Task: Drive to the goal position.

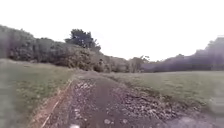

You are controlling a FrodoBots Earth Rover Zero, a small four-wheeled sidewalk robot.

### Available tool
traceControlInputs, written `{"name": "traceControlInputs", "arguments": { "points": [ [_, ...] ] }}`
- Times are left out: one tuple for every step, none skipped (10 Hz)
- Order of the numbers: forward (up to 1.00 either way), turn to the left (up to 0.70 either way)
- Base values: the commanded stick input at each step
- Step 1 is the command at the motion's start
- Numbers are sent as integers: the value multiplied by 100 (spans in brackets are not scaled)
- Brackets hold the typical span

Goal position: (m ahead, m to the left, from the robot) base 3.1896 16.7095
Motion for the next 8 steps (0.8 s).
{"name": "traceControlInputs", "arguments": {
  "points": [
    [0,85],
    [0,85],
    [0,85],
    [0,85],
    [0,85],
    [0,85],
    [0,85],
    [0,85]
  ]
}}
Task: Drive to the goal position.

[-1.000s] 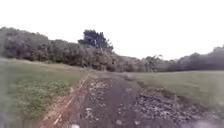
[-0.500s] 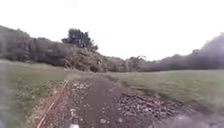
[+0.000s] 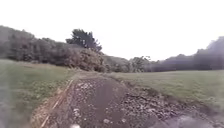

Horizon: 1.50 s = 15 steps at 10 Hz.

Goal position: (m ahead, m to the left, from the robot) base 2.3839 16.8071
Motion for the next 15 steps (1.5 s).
{"name": "traceControlInputs", "arguments": {
  "points": [
    [0,85],
    [0,85],
    [0,85],
    [0,0],
    [0,0],
    [0,0],
    [0,0],
    [0,0],
    [85,0],
    [85,0],
    [85,6],
    [85,34],
    [85,34],
    [85,27],
    [85,13]
  ]
}}
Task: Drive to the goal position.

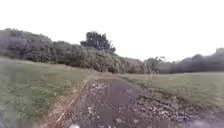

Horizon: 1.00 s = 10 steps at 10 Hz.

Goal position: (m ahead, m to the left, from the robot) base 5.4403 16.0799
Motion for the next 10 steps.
{"name": "traceControlInputs", "arguments": {
  "points": [
    [85,0],
    [85,0],
    [85,0],
    [85,34],
    [85,33],
    [85,23],
    [85,0],
    [85,0],
    [85,0],
    [85,0]
  ]
}}
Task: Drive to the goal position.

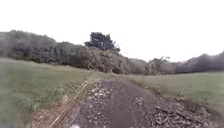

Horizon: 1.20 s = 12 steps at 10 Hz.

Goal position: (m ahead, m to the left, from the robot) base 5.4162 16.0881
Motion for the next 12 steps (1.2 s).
{"name": "traceControlInputs", "arguments": {
  "points": [
    [85,0],
    [85,0],
    [85,0],
    [85,0],
    [85,-10],
    [85,-31],
    [85,-34],
    [85,-34],
    [85,-34],
    [85,-19],
    [85,0],
    [85,0]
  ]
}}
